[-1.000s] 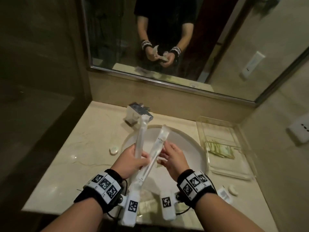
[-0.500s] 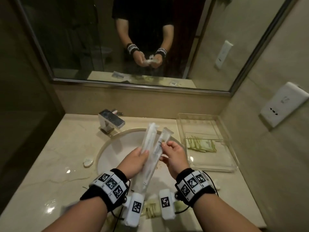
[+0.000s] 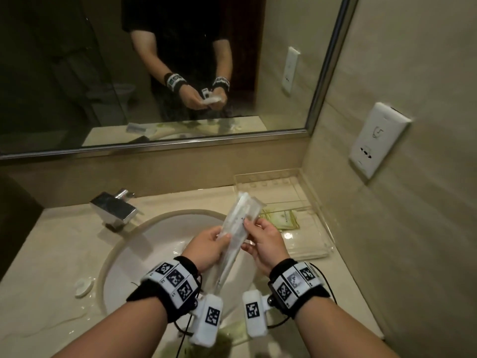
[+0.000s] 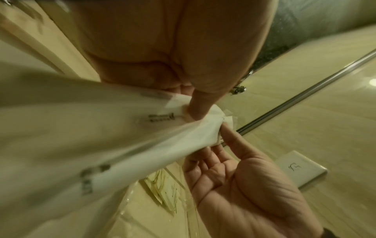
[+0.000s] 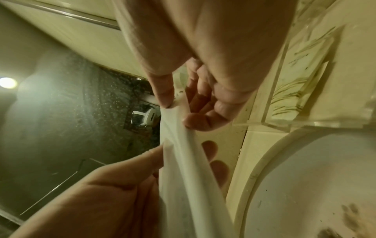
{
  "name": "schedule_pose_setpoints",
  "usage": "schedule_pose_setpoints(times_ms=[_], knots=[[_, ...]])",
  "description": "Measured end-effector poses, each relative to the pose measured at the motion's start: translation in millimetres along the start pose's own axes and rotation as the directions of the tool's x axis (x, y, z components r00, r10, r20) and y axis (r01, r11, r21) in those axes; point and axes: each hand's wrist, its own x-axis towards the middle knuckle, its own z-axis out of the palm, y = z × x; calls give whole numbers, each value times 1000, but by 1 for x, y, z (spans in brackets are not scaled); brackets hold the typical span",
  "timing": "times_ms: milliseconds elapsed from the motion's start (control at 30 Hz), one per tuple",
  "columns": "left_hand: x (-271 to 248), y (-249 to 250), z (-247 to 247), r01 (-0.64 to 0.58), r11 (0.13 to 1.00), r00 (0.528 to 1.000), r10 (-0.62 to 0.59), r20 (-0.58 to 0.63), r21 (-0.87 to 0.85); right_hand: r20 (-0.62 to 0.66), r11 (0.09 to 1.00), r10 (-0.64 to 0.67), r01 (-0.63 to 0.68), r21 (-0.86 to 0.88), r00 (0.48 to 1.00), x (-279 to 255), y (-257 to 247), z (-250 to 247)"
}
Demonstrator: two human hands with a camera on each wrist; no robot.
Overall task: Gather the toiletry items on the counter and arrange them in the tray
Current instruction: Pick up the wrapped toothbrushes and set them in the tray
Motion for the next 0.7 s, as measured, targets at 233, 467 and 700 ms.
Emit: schedule_pose_setpoints(times_ms=[233,467,700], knots=[[26,14,22,8,997,988,4,157,-73,-104,1000,-29,30,5,994,25,-8,-29],[51,13,29,40,968,999,-46,-17,-250,60,965,125,-107,-237,990,28,-11,-47],[61,18,25,15,928,992,-61,-110,-373,237,869,232,-91,-487,943,19,5,-38]])
